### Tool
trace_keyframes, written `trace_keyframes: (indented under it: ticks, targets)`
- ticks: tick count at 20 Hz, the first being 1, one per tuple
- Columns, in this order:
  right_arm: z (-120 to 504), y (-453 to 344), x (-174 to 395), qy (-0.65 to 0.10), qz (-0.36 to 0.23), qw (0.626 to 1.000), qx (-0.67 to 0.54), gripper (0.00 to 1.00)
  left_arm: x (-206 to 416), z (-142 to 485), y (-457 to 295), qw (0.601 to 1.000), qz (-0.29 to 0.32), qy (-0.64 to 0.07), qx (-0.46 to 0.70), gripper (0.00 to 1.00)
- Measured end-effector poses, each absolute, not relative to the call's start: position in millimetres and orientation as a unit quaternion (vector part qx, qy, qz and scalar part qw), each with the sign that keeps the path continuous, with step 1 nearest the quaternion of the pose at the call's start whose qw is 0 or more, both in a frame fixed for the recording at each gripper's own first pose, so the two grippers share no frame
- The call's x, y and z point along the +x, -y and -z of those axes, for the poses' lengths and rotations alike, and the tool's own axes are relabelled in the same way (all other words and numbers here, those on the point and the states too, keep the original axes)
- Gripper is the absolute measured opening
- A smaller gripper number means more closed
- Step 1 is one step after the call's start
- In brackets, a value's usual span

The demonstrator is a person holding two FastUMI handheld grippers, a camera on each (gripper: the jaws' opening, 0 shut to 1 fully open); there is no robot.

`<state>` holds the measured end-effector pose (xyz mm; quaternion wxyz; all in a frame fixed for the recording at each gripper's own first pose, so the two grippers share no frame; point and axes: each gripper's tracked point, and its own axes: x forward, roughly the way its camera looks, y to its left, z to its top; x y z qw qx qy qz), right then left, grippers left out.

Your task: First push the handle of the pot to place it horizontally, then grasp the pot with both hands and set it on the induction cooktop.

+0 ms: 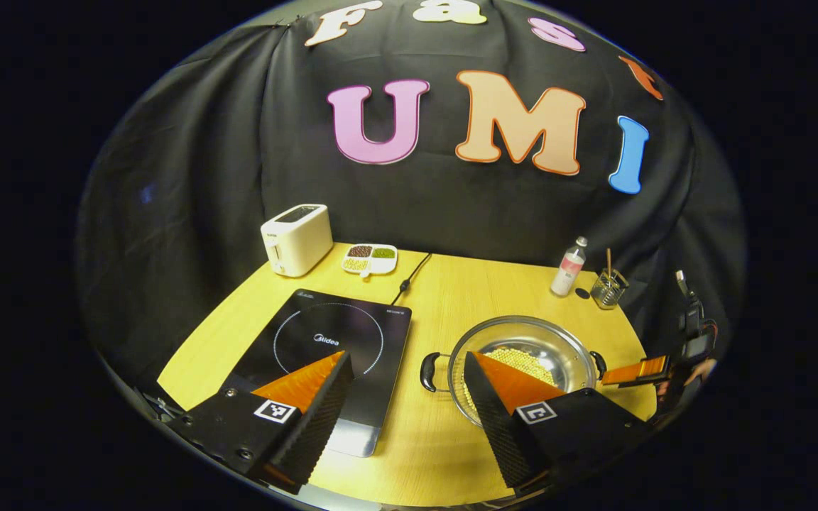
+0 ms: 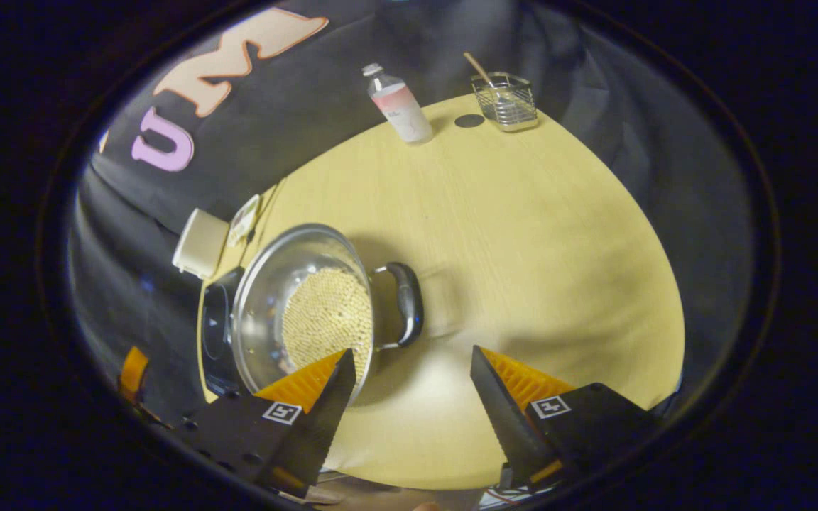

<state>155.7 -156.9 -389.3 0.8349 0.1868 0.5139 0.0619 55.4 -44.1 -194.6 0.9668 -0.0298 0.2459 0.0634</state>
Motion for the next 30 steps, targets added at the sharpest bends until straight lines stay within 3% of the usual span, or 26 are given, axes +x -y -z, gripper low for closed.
trace_keyframes:
  ticks: [2,3,4,5,6,7,8,9,10,11,12,14,15,16,21,22,24,25,26,27,28,29,30]
  targets:
    - [386.7,145.4,162.7,-0.516,-0.077,0.825,0.219,1.00,61.7,210.4,44.6,0.961,-0.041,-0.272,-0.041,0.96]
    - [387.1,141.5,166.8,-0.518,-0.084,0.821,0.227,0.93,65.4,220.4,45.4,0.956,-0.029,-0.289,-0.049,0.96]
    - [389.0,139.7,169.9,-0.520,-0.090,0.819,0.226,0.92,70.6,227.4,44.2,0.952,-0.022,-0.301,-0.059,0.96]
    - [393.0,139.8,172.7,-0.525,-0.093,0.817,0.219,1.00,76.0,235.0,44.1,0.947,-0.011,-0.312,-0.073,1.00]
    - [397.9,139.8,174.7,-0.531,-0.097,0.815,0.212,0.92,81.3,244.4,45.2,0.942,-0.001,-0.325,-0.089,0.95]
    - [402.2,138.3,176.1,-0.537,-0.102,0.810,0.211,0.92,85.2,253.5,47.8,0.935,0.011,-0.340,-0.103,0.95]
    - [405.8,136.9,176.8,-0.545,-0.108,0.804,0.214,1.00,88.6,263.8,50.8,0.926,0.026,-0.360,-0.116,0.95]
    - [409.4,136.0,178.4,-0.552,-0.113,0.797,0.215,0.93,89.5,275.7,52.4,0.915,0.038,-0.381,-0.127,0.95]
    - [414.9,135.5,177.6,-0.561,-0.116,0.791,0.214,1.00,91.7,287.5,54.1,0.904,0.049,-0.402,-0.137,0.96]
    - [419.5,134.9,178.1,-0.569,-0.123,0.785,0.212,0.92,94.2,297.7,55.5,0.894,0.056,-0.420,-0.147,0.95]
    - [423.1,134.5,177.5,-0.576,-0.129,0.780,0.208,1.00,95.9,305.0,57.3,0.883,0.064,-0.438,-0.157,0.96]
    - [429.1,132.8,178.9,-0.587,-0.140,0.772,0.201,1.00,103.1,315.2,65.8,0.870,0.079,-0.455,-0.172,0.96]
    - [431.3,131.3,179.9,-0.592,-0.145,0.768,0.197,0.92,105.5,319.6,67.5,0.865,0.085,-0.462,-0.174,0.95]
    - [434.1,127.7,180.9,-0.596,-0.151,0.764,0.196,0.92,109.3,322.6,69.1,0.862,0.093,-0.467,-0.175,0.95]
    - [449.4,118.6,193.9,-0.609,-0.165,0.756,0.173,0.90,128.0,348.2,69.5,0.844,0.097,-0.505,-0.153,0.95]
    - [452.3,118.1,196.8,-0.610,-0.164,0.757,0.168,0.99,130.2,353.0,71.7,0.839,0.099,-0.512,-0.152,0.95]
    - [458.7,114.5,199.2,-0.615,-0.165,0.754,0.164,0.99,135.6,360.7,75.1,0.834,0.098,-0.523,-0.143,0.94]
    - [460.7,113.4,200.4,-0.615,-0.167,0.753,0.162,0.90,138.2,363.4,77.4,0.833,0.099,-0.526,-0.139,0.93]
    - [462.5,113.3,199.6,-0.617,-0.167,0.752,0.161,0.98,140.8,365.7,80.3,0.833,0.099,-0.528,-0.135,0.92]
    - [464.2,112.9,200.4,-0.617,-0.168,0.752,0.160,0.98,142.3,368.1,83.2,0.831,0.102,-0.530,-0.132,0.90]
    - [465.0,113.4,201.7,-0.616,-0.167,0.753,0.161,0.87,143.8,368.9,85.6,0.830,0.105,-0.532,-0.130,0.89]
    - [466.6,114.8,204.2,-0.615,-0.162,0.754,0.163,0.88,145.2,371.0,88.8,0.829,0.107,-0.533,-0.130,0.86]
    - [467.9,117.3,204.6,-0.615,-0.154,0.756,0.163,0.72,146.6,372.5,89.1,0.829,0.103,-0.535,-0.127,0.84]
